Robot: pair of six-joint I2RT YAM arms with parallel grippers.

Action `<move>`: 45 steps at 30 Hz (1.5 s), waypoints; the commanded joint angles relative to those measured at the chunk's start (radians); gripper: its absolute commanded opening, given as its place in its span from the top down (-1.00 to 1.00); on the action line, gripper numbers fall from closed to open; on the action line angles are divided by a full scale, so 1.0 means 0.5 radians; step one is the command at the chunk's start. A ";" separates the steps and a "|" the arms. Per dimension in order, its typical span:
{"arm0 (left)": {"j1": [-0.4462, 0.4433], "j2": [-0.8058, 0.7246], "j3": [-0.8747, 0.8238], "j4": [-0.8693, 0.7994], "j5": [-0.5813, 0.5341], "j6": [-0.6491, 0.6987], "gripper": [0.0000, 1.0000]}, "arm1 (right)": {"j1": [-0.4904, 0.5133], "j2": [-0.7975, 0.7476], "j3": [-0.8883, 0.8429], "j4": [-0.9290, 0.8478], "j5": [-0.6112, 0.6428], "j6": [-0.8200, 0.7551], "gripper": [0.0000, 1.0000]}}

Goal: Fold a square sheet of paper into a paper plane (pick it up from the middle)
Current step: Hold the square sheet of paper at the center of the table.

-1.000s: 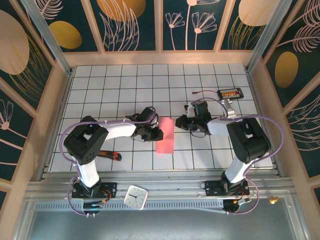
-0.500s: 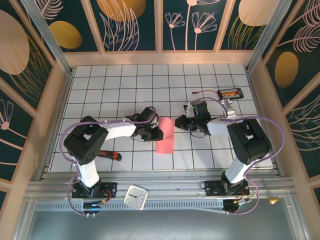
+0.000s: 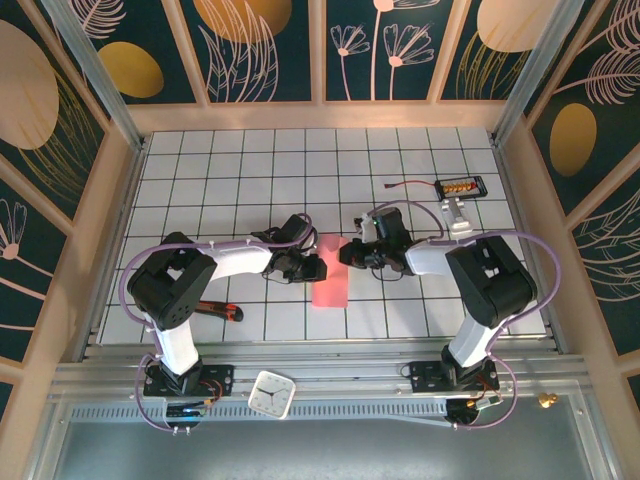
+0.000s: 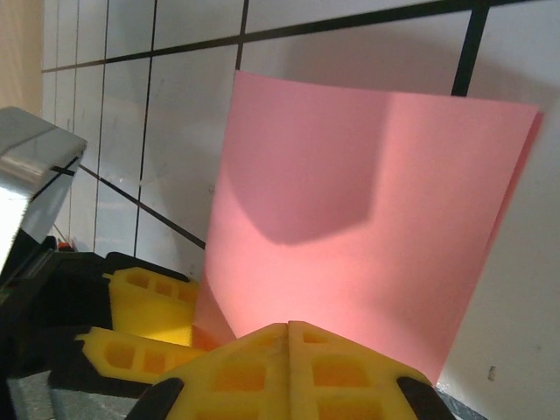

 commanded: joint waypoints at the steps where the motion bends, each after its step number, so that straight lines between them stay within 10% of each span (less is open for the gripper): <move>1: 0.030 0.155 -0.119 -0.180 -0.326 0.041 0.41 | 0.029 0.044 -0.024 0.047 -0.024 0.030 1.00; 45: 0.027 0.097 -0.082 -0.196 -0.370 0.025 0.24 | 0.033 0.222 -0.083 -0.211 0.217 -0.001 1.00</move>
